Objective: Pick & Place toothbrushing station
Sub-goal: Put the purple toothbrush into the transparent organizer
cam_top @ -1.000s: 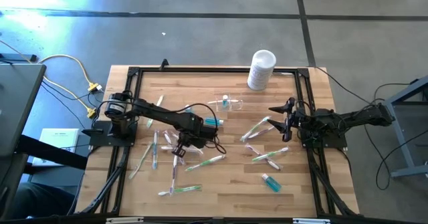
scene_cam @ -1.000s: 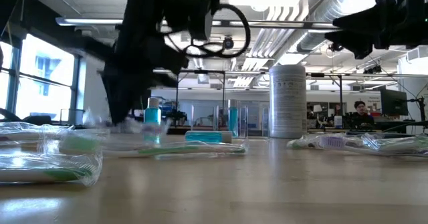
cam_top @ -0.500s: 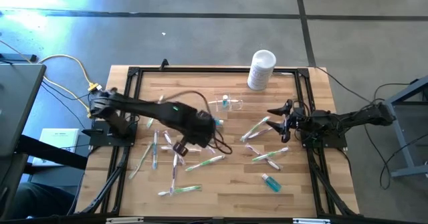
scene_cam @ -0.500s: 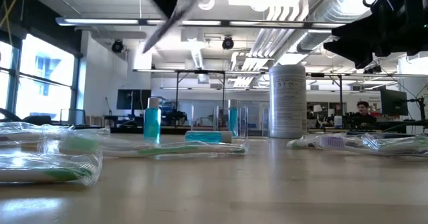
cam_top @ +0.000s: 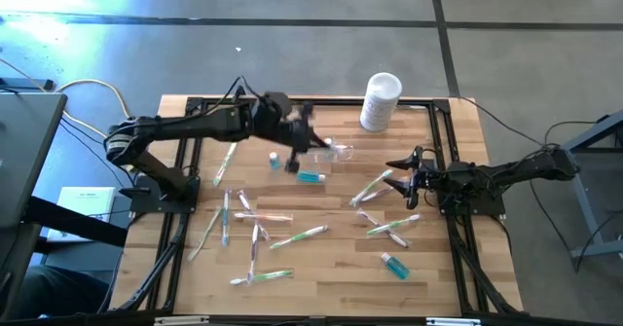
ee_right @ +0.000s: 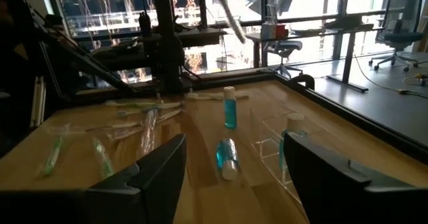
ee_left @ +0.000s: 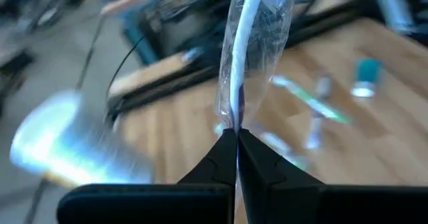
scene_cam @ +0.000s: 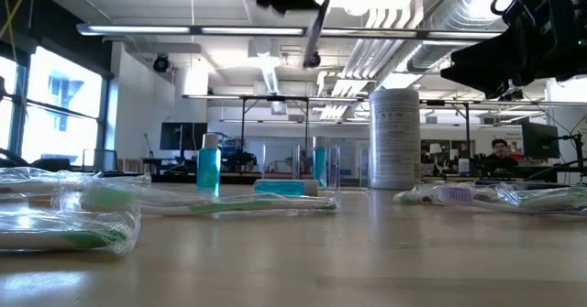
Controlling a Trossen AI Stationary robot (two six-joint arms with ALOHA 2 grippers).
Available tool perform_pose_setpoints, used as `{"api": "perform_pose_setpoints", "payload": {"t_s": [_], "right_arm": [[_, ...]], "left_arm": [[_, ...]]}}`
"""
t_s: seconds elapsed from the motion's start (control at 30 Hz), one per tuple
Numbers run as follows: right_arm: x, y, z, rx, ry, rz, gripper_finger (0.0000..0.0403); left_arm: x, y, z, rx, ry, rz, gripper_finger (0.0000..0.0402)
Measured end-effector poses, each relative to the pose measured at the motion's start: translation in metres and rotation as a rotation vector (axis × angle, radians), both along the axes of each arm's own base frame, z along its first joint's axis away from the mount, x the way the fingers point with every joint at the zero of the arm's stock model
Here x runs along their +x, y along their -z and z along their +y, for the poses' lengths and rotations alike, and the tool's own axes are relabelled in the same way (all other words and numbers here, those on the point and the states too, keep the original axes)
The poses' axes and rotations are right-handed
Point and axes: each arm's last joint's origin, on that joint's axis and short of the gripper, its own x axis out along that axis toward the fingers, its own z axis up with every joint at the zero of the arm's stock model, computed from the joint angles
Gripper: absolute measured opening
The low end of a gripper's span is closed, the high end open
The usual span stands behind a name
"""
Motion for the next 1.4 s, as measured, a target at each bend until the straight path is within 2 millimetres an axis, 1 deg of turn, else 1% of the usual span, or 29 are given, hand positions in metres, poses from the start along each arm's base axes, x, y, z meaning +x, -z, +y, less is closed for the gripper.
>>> {"api": "perform_pose_setpoints", "payload": {"t_s": [0.1,0.17,0.33,0.43,0.57,0.67,0.8,0.9,1.0,1.2,1.4], "right_arm": [[0.0,0.001,0.0,-0.002,0.0,0.008,0.0243],[0.001,0.002,0.0,-0.003,0.0,0.016,0.0243],[0.002,0.004,0.0,-0.017,-0.001,0.037,0.0243],[0.003,0.004,0.0,-0.025,-0.001,0.044,0.0243],[0.004,0.004,0.001,-0.024,-0.001,0.038,0.0243],[0.004,0.003,0.001,-0.023,-0.001,0.031,0.0243],[0.005,0.002,0.001,-0.02,0.0,0.013,0.0243],[0.005,0.002,0.001,-0.019,-0.001,0.009,0.0243],[0.006,0.002,0.001,-0.02,0.003,0.012,0.0243],[0.007,0.003,0.001,-0.029,0.002,0.027,0.0243],[0.008,0.005,0.001,-0.032,0.002,0.043,0.0243]], "left_arm": [[-0.003,0.025,0.024,-0.074,-0.102,-0.086,0.0],[-0.008,0.043,0.033,-0.131,-0.146,-0.137,0.0],[-0.026,0.08,0.046,-0.261,-0.229,-0.258,0.0],[-0.04,0.104,0.051,-0.345,-0.282,-0.297,0.0],[-0.057,0.119,0.055,-0.43,-0.336,-0.412,0.0],[-0.067,0.133,0.058,-0.458,-0.403,-0.404,0.0],[-0.075,0.141,0.066,-0.46,-0.441,-0.382,0.0],[-0.076,0.148,0.071,-0.473,-0.419,-0.347,0.0],[-0.074,0.15,0.073,-0.476,-0.366,-0.363,0.0],[-0.07,0.157,0.074,-0.505,-0.336,-0.365,0.0],[-0.066,0.171,0.076,-0.54,-0.352,-0.333,0.0]]}}
